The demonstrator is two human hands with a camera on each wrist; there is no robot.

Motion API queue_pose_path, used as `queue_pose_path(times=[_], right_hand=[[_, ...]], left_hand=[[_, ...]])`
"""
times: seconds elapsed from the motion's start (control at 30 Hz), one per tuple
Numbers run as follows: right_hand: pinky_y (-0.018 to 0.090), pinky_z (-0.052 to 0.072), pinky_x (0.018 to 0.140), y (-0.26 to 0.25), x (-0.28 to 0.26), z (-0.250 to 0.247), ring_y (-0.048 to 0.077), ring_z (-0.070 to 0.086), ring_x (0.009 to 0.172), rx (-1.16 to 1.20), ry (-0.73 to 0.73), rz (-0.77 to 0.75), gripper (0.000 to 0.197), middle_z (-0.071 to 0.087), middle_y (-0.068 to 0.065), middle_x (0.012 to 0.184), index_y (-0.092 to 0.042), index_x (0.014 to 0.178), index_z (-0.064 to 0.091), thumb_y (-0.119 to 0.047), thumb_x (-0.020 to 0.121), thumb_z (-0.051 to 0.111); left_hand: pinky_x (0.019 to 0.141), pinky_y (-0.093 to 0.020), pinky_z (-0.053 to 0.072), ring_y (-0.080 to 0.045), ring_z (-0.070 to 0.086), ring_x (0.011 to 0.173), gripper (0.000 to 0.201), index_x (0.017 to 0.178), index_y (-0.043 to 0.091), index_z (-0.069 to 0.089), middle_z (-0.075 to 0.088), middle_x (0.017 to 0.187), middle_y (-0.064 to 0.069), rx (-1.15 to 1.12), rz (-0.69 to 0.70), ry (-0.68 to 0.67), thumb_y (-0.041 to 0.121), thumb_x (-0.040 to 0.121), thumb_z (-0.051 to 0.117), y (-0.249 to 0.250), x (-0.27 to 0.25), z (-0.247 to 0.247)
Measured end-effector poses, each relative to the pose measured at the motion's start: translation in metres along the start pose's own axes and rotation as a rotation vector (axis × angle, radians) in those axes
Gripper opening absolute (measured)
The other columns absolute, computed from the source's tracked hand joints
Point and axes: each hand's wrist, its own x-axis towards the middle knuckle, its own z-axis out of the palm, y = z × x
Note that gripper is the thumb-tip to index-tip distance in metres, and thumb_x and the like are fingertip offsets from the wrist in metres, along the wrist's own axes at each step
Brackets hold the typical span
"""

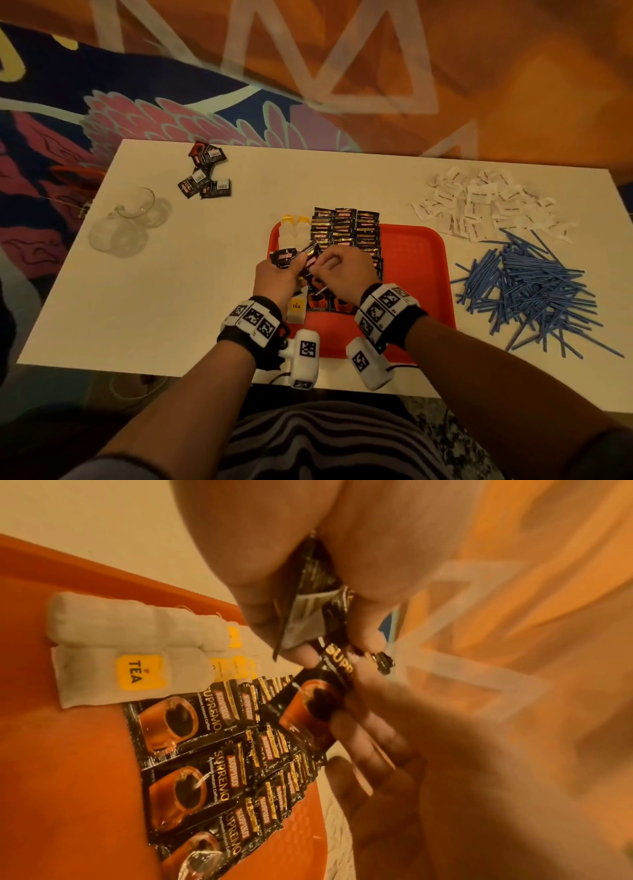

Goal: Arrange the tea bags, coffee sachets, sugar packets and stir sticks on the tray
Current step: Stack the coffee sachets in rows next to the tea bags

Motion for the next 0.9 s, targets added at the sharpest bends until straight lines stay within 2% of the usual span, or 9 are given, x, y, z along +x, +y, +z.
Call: queue_pose_path(times=[0.1,0.2,0.27,0.4,0.47,0.63,0.7,0.83,0.9], right_hand=[[0.011,0.042,0.059,0.006,0.000,-0.011,-0.002,0.060,0.072,-0.017,0.063,0.036,0.020,0.066,-0.010,0.080,-0.023,0.088,0.067,-0.031,0.077,0.080],[0.021,0.054,0.071,0.006,-0.004,-0.017,0.003,0.063,0.074,-0.029,-0.127,0.112,0.018,0.065,-0.010,0.083,-0.024,0.093,0.068,-0.028,0.079,0.079],[0.025,0.057,0.068,0.006,-0.006,-0.017,0.010,0.068,0.068,0.016,-0.174,0.155,0.013,0.067,-0.007,0.080,-0.024,0.085,0.067,-0.023,0.080,0.079],[0.017,0.049,0.059,0.011,-0.006,-0.011,0.008,0.063,0.063,-0.080,-0.178,0.110,0.019,0.070,0.001,0.071,-0.022,0.067,0.065,-0.027,0.079,0.080],[0.016,0.045,0.057,0.014,-0.008,-0.007,0.009,0.059,0.064,-0.112,-0.198,0.115,0.019,0.069,0.003,0.073,-0.016,0.069,0.070,-0.029,0.078,0.080],[0.013,0.038,0.055,0.028,-0.010,0.005,0.003,0.057,0.065,-0.115,-0.231,0.160,0.020,0.062,-0.011,0.069,-0.027,0.066,0.065,-0.029,0.078,0.081],[0.011,0.035,0.055,0.032,-0.010,0.010,0.001,0.055,0.068,-0.114,-0.251,0.187,0.015,0.060,-0.014,0.072,-0.023,0.074,0.068,-0.029,0.077,0.081],[0.009,0.029,0.051,0.040,-0.014,0.022,-0.003,0.047,0.058,-0.170,-0.286,0.181,0.030,0.052,-0.014,0.060,-0.030,0.059,0.056,-0.031,0.081,0.076],[0.009,0.030,0.053,0.046,-0.015,0.026,-0.003,0.047,0.060,-0.181,-0.307,0.213,0.030,0.052,-0.014,0.063,-0.030,0.061,0.055,-0.032,0.084,0.073]], left_hand=[[0.052,-0.022,0.051,-0.015,0.068,0.064,0.006,0.097,0.010,0.071,0.074,0.078,-0.004,-0.099,-0.048,-0.023,0.011,0.091,0.070,0.003,-0.001,-0.003],[0.049,-0.023,0.050,-0.017,0.070,0.064,0.009,0.097,0.008,0.070,0.074,0.083,-0.009,-0.109,-0.097,-0.074,0.008,0.089,0.072,0.004,0.000,-0.002],[0.052,-0.026,0.052,-0.021,0.071,0.070,0.013,0.100,0.008,0.070,0.074,0.088,-0.011,-0.107,-0.139,-0.101,0.009,0.088,0.073,0.005,0.001,-0.002],[0.068,-0.036,0.057,-0.024,0.071,0.079,0.011,0.099,0.013,0.069,0.075,0.091,-0.007,-0.047,-0.149,-0.133,0.007,0.090,0.069,0.005,0.002,-0.001],[0.061,-0.032,0.054,-0.022,0.070,0.076,0.013,0.100,0.013,0.069,0.074,0.089,-0.005,0.030,-0.131,-0.095,0.006,0.089,0.069,0.004,0.005,-0.001],[0.060,-0.028,0.051,-0.021,0.069,0.075,0.007,0.089,0.015,0.069,0.072,0.085,-0.004,0.195,-0.073,-0.065,0.018,0.087,0.075,-0.005,0.009,-0.010],[0.059,-0.026,0.048,-0.019,0.066,0.070,0.008,0.085,0.017,0.067,0.072,0.083,-0.004,0.250,-0.082,-0.071,0.018,0.087,0.075,-0.009,0.011,-0.014],[0.072,-0.036,0.056,-0.023,0.070,0.077,0.009,0.082,0.018,0.068,0.074,0.089,-0.008,0.337,-0.070,-0.082,0.021,0.087,0.075,-0.018,0.017,-0.019],[0.070,-0.036,0.056,-0.021,0.069,0.073,0.013,0.083,0.018,0.069,0.074,0.085,-0.005,0.395,-0.057,-0.068,0.029,0.088,0.074,-0.023,0.018,-0.020]])
